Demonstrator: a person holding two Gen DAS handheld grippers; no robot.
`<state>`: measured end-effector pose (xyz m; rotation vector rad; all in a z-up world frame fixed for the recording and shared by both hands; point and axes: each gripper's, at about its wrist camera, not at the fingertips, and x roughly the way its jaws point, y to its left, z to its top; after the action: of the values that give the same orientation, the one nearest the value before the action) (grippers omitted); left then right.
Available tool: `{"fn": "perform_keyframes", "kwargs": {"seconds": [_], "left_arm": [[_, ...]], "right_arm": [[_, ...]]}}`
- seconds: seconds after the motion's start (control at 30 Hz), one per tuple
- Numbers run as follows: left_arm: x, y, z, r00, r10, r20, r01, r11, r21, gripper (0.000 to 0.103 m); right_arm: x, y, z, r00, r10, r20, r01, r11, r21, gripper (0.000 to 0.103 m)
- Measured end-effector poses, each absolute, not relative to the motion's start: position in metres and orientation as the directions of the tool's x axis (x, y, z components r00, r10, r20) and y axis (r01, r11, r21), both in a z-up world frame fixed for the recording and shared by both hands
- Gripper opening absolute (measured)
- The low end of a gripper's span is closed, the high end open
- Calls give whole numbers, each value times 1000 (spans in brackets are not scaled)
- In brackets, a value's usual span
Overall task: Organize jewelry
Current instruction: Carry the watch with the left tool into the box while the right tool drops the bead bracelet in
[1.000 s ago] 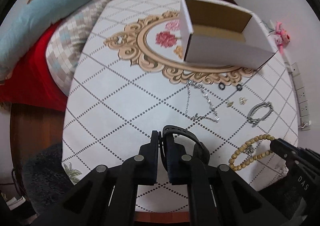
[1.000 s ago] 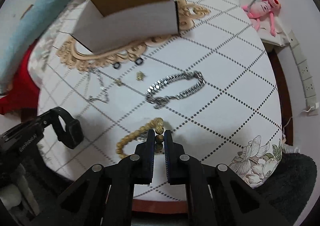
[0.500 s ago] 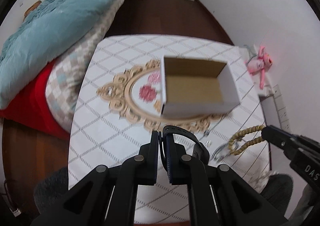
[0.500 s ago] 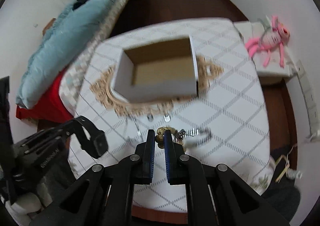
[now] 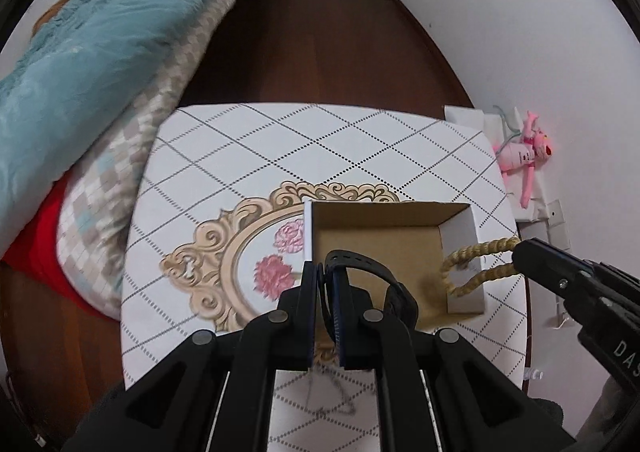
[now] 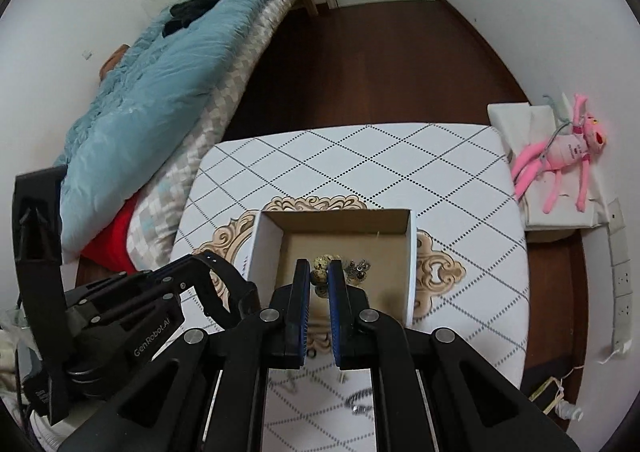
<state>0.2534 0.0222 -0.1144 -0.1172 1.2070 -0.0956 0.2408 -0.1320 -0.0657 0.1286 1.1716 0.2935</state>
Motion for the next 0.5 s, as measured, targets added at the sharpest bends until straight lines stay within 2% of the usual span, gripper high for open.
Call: {"fn": "perform_keyframes", "kwargs": {"seconds": [0.1,0.2,0.27,0.3,0.33,0.37,0.4,0.43,0.5], "left_arm": [[269,18,-126,318,-157,-935,7,987,-163,12],[282,12,-137,274,-179,-945,11,983,-183,13],[288,8,-141,257,-165,-952,12,986,-168,14],[289,7,-141,259,-152,-954,13,988,-154,20],[288,7,-140,264,-147,-953,14,989,-148,28],[288,8,-138,271,-138,-953,13,990,-139,51],[286,9,-136,287,-123,-950,7,992,-127,69],[283,11,-132,309,-105,-945,-1,994,-111,73],[280,14,-130,331,-68,-941,-6,997,-75,80]], "right_arm": [[257,-135,-84,330,302,-894,-137,953,271,10],[270,-140,-105,281,318,-905,-113,948,298,10],[275,-143,-119,244,283,-928,-97,959,267,11],[277,-143,-123,234,271,-934,-92,962,256,12],[276,-146,-127,224,257,-940,-82,966,245,19],[275,-149,-129,223,245,-943,-75,969,234,25],[273,-153,-130,229,245,-942,-70,969,235,40],[271,-157,-130,235,239,-942,-65,971,230,54],[266,-162,-128,254,207,-945,-61,978,197,60]]}}
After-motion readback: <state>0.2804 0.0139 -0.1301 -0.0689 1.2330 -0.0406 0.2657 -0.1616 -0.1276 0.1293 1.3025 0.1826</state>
